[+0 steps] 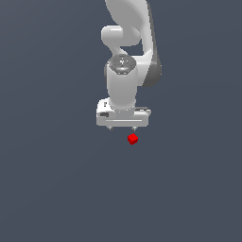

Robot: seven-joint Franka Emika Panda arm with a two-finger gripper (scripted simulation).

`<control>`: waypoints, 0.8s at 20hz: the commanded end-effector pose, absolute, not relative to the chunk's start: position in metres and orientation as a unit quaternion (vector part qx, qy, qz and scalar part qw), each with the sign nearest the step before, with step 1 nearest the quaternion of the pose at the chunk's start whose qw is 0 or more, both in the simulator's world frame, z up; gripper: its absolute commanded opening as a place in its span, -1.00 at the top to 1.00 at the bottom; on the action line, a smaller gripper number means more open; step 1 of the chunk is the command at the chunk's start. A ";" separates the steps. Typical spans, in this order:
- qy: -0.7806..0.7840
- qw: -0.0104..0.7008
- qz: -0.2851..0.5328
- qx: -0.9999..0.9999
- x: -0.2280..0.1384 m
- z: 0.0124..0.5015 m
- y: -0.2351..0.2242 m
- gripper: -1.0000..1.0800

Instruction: Pick up the red cube and move it to a goal position.

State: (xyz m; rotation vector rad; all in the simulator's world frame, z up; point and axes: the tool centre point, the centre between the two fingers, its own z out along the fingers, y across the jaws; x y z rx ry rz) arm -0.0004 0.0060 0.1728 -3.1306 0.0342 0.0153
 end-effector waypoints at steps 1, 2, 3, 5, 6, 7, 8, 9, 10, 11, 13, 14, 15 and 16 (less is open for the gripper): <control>0.011 0.005 0.005 -1.000 0.000 0.173 0.006 -0.92; 0.010 0.005 0.005 -1.000 0.000 0.173 0.006 -0.92; 0.009 0.005 0.005 -1.000 -0.001 0.172 0.006 -0.92; 0.003 0.005 0.005 -1.000 -0.001 0.169 0.008 -0.92; -0.001 0.005 0.005 -1.000 -0.001 0.167 0.009 -0.92; -0.006 0.005 0.005 -1.000 -0.002 0.164 0.010 -0.92; -0.012 0.005 0.004 -1.000 -0.002 0.160 0.012 -0.92; -0.019 0.005 0.004 -1.000 -0.003 0.157 0.013 -0.92; -0.027 0.005 0.004 -1.000 -0.004 0.152 0.015 -0.92; -0.036 0.005 0.004 -0.999 -0.005 0.147 0.018 -0.92; -0.057 0.005 0.004 -0.998 -0.007 0.136 0.023 -0.92; -0.069 0.005 0.003 -0.998 -0.008 0.129 0.026 -0.92; -0.082 0.005 0.003 -0.997 -0.010 0.122 0.029 -0.92; -0.097 0.004 0.003 -0.995 -0.012 0.114 0.032 -0.92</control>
